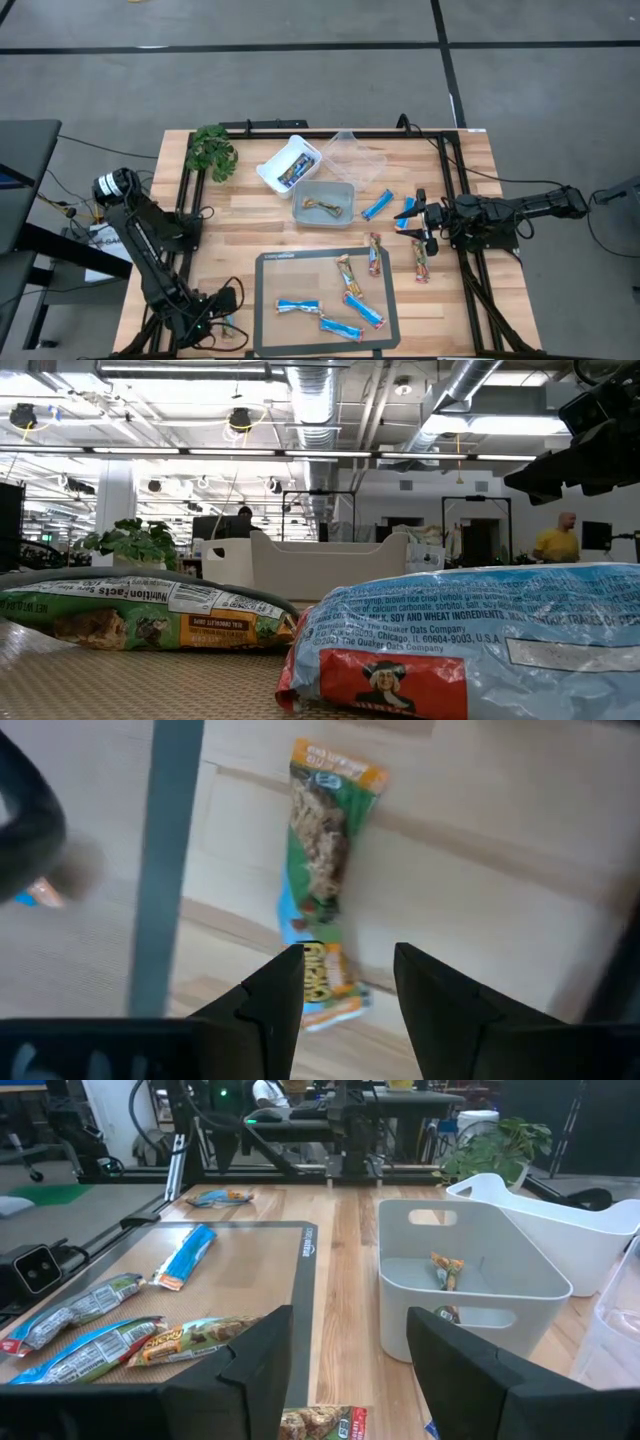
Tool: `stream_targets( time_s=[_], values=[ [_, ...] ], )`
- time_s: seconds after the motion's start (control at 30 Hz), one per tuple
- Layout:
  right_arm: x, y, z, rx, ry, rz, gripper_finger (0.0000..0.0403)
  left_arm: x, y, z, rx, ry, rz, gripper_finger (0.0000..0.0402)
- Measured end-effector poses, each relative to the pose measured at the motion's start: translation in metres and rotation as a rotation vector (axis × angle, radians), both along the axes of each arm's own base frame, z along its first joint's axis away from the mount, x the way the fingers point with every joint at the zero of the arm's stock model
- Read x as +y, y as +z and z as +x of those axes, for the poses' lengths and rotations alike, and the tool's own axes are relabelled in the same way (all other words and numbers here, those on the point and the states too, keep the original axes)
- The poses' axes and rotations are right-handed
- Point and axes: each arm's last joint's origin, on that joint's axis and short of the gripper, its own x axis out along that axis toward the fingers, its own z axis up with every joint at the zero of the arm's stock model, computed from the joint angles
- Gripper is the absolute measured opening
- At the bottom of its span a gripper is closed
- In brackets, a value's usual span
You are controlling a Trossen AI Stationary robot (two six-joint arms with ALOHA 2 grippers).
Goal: Pick and place Granola Bars by type
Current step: Put the yellow granola bar into the gray bin
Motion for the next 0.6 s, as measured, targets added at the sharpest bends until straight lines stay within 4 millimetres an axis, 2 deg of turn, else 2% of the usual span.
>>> stream_targets(
  time_s=[0.4, 0.6],
  values=[
    [0.000, 0.000, 0.000, 0.000, 0.000, 0.000, 0.0191, -0.011, -0.017, 0.009, -0.070, -0.113, 0.051, 0.0151],
    [0.000, 0.000, 0.000, 0.001, 0.000, 0.000, 0.0191, -0.008, -0.023, 0.015, -0.078, -0.100, 0.043, 0.0151]
  ],
)
